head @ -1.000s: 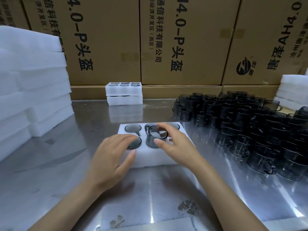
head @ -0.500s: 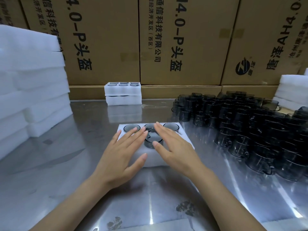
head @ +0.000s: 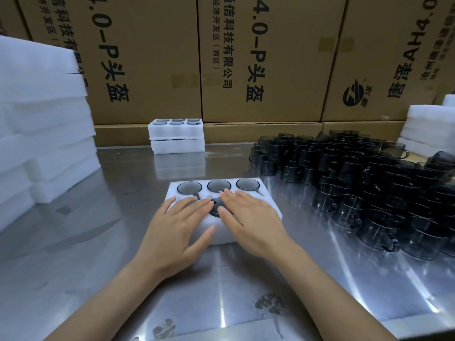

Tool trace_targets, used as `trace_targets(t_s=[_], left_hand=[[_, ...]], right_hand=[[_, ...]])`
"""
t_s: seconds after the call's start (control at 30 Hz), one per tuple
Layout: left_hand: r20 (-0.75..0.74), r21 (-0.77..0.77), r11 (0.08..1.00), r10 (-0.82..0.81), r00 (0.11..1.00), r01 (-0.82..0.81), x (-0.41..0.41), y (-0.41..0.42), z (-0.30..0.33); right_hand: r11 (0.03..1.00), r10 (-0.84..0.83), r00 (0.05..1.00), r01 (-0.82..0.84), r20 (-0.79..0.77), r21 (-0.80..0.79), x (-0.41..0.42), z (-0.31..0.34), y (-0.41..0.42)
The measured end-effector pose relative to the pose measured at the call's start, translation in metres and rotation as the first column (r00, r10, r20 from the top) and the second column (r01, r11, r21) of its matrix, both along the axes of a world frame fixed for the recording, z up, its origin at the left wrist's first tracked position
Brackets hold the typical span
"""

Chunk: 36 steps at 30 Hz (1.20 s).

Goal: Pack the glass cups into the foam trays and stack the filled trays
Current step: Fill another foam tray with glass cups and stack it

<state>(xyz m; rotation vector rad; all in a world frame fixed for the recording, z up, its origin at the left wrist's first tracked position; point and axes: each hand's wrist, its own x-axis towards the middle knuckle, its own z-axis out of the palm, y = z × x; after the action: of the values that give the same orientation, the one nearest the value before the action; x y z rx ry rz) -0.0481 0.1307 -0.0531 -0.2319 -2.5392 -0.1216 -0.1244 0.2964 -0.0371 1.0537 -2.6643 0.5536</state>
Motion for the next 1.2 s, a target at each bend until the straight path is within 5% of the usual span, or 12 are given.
trace_targets(t_s=[0.1, 0.17, 0.3, 0.43, 0.53, 0.83, 1.07, 1.2], left_hand=[[-0.016, 0.016, 1.000, -0.016, 1.000, 0.017, 0.002, -0.001, -0.001], [-0.045, 0.050, 0.998, -0.046, 0.998, 0.048, 0.003, -0.002, 0.000], [-0.088, 0.084, 0.992, -0.087, 0.992, 0.094, 0.004, -0.002, 0.001], [-0.112, 0.110, 0.988, -0.100, 0.989, 0.112, 0.003, -0.001, 0.002], [-0.120, 0.120, 0.986, -0.103, 0.987, 0.117, 0.002, -0.002, 0.001], [-0.152, 0.164, 0.975, -0.125, 0.980, 0.150, 0.001, -0.004, -0.001], [-0.157, 0.172, 0.971, -0.137, 0.978, 0.164, 0.001, -0.006, -0.001], [-0.163, 0.176, 0.969, -0.143, 0.976, 0.171, 0.001, -0.007, -0.001]], right_hand=[[0.904, -0.056, 0.997, 0.076, 0.060, -0.421, -0.008, 0.006, 0.006], [0.806, -0.217, 0.976, 0.199, 0.036, -0.558, -0.023, 0.011, 0.021], [0.741, -0.614, 0.789, 0.587, 0.027, -0.325, -0.058, 0.008, 0.064], [0.671, -0.742, 0.671, 0.741, 0.006, 0.017, -0.070, -0.002, 0.080], [0.679, -0.732, 0.681, 0.732, -0.027, 0.060, -0.076, -0.005, 0.081], [0.830, -0.548, 0.832, 0.527, -0.090, -0.183, -0.078, -0.005, 0.072], [0.867, -0.496, 0.848, 0.494, -0.186, -0.058, -0.066, -0.004, 0.068], [0.839, -0.412, 0.892, 0.291, -0.188, -0.461, -0.061, 0.001, 0.069]])
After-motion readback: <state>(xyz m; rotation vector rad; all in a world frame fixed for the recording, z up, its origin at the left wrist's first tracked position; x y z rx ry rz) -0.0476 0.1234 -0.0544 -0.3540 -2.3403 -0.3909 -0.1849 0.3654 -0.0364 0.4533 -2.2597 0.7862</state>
